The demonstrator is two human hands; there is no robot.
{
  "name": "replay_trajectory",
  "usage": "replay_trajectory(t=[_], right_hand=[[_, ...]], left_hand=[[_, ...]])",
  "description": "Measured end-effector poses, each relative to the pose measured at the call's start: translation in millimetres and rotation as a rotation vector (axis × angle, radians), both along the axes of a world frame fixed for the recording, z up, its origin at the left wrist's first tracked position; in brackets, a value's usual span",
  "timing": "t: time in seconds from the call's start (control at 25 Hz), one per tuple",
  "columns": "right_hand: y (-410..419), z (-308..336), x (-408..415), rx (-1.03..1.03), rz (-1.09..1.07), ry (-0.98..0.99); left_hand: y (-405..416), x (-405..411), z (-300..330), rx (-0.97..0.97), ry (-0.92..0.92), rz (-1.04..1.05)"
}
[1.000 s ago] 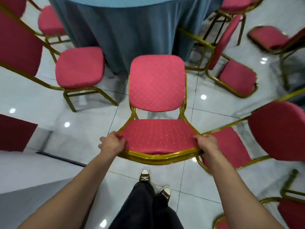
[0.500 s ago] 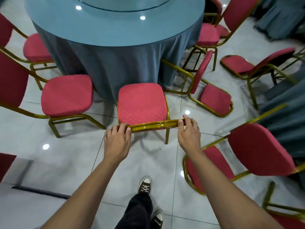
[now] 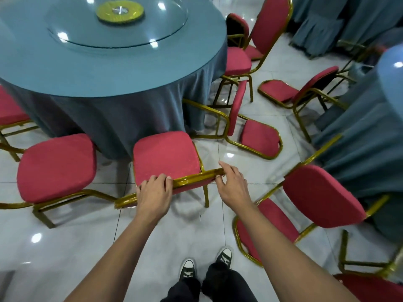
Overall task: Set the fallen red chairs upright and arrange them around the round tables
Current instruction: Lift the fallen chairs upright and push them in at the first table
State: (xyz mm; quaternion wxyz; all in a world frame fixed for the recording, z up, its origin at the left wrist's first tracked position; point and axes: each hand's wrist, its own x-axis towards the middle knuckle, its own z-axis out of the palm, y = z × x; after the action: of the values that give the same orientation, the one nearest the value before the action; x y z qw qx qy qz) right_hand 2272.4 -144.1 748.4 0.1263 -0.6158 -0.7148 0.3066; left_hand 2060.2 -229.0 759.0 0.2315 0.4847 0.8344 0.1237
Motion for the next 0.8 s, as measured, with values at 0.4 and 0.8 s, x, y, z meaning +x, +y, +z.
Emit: replay_trajectory(t=[0.4, 0.8], right_hand=[[120, 21, 111, 0.101, -0.145, 0.149], [265, 24, 216, 0.139, -0.262, 0.144]], left_hand=[[170, 140, 49, 0.177, -0.076, -0.346], [330, 242, 33, 0.226, -0.113, -0.475]])
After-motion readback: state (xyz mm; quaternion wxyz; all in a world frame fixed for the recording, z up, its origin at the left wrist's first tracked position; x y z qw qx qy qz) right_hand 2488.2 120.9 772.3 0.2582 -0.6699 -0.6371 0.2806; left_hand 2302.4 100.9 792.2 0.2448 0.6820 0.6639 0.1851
